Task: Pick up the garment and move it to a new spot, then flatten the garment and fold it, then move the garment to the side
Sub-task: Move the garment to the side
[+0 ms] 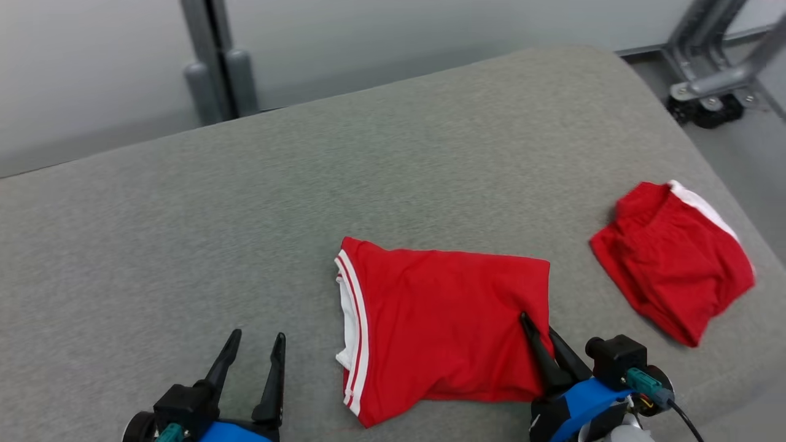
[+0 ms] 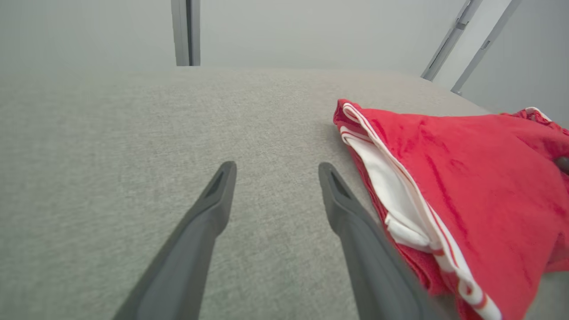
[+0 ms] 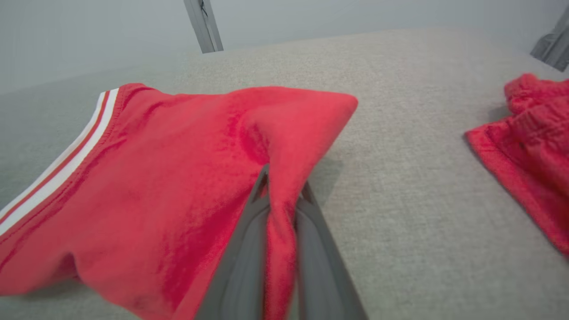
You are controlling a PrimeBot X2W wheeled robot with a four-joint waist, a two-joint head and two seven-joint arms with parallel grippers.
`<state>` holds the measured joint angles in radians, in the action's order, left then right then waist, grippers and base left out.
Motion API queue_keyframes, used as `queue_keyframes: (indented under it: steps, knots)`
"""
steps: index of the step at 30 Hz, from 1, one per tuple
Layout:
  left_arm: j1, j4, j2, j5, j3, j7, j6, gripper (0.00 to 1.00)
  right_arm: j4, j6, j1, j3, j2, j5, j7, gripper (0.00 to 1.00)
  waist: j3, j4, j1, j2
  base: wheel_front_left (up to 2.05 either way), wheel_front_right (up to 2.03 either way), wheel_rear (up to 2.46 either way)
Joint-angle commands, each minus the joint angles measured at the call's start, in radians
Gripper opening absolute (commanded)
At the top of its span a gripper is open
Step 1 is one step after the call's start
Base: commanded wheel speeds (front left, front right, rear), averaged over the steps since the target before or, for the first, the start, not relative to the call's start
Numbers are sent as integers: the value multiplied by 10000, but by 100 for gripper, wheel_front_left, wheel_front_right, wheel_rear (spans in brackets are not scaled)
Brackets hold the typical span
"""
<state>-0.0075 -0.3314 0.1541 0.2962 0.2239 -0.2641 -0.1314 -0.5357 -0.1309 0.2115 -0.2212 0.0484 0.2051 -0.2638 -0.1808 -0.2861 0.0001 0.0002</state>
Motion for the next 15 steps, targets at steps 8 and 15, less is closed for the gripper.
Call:
queue_keyframes:
  steps: [8, 15]
  knots:
    - [96, 549, 303, -51, 434, 6, 15, 100, 1349, 3, -805, -207, 40, -133, -3, 0, 1, -2233, -1, -2, 0, 0, 0]
    - [154, 566, 693, 74, 630, 6, 15, 100, 1349, 3, 101, 1588, 35, -2500, 283, 0, -333, -1883, -1, -2, 0, 0, 0]
